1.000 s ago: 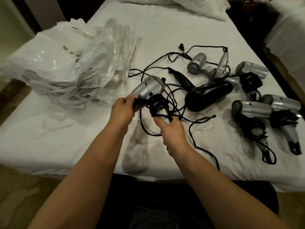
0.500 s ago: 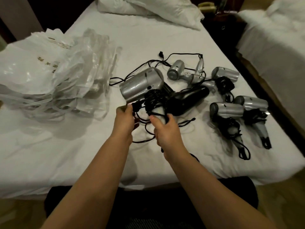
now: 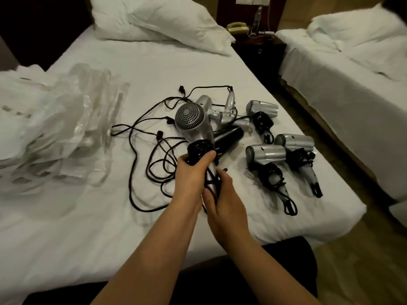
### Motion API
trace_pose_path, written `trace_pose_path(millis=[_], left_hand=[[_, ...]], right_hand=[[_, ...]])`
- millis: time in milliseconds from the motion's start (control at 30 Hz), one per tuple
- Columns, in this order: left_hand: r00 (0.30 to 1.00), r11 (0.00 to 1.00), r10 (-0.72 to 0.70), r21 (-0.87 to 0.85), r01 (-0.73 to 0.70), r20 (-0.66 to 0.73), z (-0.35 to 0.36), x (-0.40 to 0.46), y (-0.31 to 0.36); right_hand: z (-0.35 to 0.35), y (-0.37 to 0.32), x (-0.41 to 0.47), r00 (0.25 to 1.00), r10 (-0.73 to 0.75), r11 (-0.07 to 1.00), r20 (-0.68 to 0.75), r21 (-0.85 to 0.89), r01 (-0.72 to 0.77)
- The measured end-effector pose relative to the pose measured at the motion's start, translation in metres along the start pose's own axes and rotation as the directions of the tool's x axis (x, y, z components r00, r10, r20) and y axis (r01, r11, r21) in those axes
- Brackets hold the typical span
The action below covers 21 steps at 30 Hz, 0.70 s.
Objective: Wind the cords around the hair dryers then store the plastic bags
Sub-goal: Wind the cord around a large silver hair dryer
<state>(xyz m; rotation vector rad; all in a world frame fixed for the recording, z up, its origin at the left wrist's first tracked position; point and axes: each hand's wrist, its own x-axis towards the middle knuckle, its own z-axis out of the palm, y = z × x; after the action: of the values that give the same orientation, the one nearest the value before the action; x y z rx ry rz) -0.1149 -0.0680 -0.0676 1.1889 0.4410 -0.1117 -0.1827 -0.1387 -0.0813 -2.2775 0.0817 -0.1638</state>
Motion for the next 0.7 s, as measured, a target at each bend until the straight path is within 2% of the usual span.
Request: trace_pose_path(millis=[67, 133, 267, 333, 433, 500, 567, 633, 700], left_hand=[[0.997, 0.998, -0.038, -0.054, 0.042, 0.069, 0.010, 0.002, -0.006], [0.987, 0.995, -0.071, -0.064, 0.081, 0.145, 0.025, 0.007, -0.012], [0.934, 0.989, -0.147, 0.041, 0.141, 0.324, 0.060, 0.019, -0.017], [0.910, 0.986, -0.160, 0.101, 0.131, 0.382, 0.080, 0.032, -0.016], [0.873, 0.981, -0.193, 0.078, 0.176, 0.449, 0.105, 0.060, -0.012], [0.832, 0.964, -0.257, 0.069, 0.257, 0.492, 0.119, 0.082, -0.012], [0.806, 0.955, -0.290, 0.104, 0.276, 0.517, 0.131, 0.102, -0.013], [0.809, 0.966, -0.256, 0.166, 0.197, 0.530, 0.143, 0.125, -0.016], [0.870, 0.946, -0.128, 0.323, -0.038, 0.476, 0.149, 0.151, -0.014]], right_hand=[[-0.010, 0.003, 0.005, 0.994, 0.095, 0.987, 0.048, 0.129, -0.100], [-0.025, 0.009, 0.020, 0.968, 0.197, 0.940, 0.154, 0.249, -0.231], [-0.061, 0.025, 0.057, 0.917, 0.278, 0.760, 0.286, 0.518, -0.392], [-0.071, 0.034, 0.075, 0.908, 0.303, 0.686, 0.290, 0.595, -0.419], [-0.079, 0.046, 0.106, 0.913, 0.331, 0.654, 0.238, 0.640, -0.403], [-0.084, 0.054, 0.131, 0.900, 0.341, 0.551, 0.271, 0.718, -0.425], [-0.085, 0.056, 0.155, 0.863, 0.411, 0.442, 0.293, 0.764, -0.470], [-0.083, 0.067, 0.182, 0.833, 0.521, 0.534, 0.187, 0.689, -0.489], [-0.083, 0.079, 0.203, 0.848, 0.527, 0.649, 0.051, 0.621, -0.440]])
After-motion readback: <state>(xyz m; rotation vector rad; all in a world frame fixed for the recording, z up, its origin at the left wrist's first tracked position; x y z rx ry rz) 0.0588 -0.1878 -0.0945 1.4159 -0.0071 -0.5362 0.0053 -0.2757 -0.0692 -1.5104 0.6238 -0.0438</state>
